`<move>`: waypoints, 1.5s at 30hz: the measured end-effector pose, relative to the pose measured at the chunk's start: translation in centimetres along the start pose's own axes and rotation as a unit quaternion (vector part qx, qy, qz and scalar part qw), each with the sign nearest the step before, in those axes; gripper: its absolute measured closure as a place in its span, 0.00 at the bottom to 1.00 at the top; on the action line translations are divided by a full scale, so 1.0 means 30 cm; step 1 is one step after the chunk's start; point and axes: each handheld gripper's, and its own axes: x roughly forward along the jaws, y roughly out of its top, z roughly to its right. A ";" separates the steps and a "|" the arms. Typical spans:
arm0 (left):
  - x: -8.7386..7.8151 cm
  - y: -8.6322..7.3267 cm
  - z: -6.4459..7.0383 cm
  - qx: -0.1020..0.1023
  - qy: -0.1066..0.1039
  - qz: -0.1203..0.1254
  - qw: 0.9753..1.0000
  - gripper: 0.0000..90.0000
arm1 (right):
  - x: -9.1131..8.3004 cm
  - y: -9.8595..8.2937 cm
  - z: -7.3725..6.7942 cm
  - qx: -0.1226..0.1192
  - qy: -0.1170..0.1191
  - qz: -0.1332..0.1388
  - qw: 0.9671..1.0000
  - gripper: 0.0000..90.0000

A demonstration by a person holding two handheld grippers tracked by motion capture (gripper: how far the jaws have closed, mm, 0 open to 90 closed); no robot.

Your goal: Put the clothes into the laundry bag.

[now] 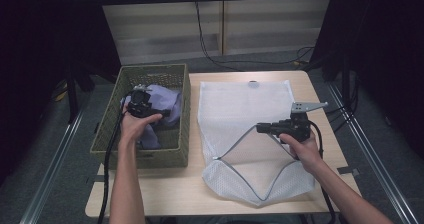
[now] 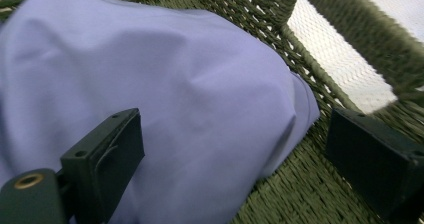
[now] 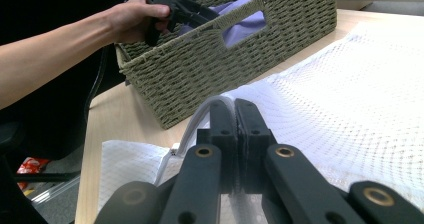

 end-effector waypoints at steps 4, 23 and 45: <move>0.036 0.006 0.003 0.010 0.031 -0.024 0.999 0.06 | 0.004 -0.002 0.001 0.000 0.002 -0.003 1.000 0.98; 0.148 0.007 0.037 0.050 0.028 -0.135 0.989 0.27 | 0.017 -0.008 0.002 0.000 0.006 -0.010 1.000 0.98; -0.001 0.052 0.027 0.026 0.053 -0.065 0.996 0.96 | 0.017 -0.008 0.000 -0.002 0.001 -0.011 1.000 0.98</move>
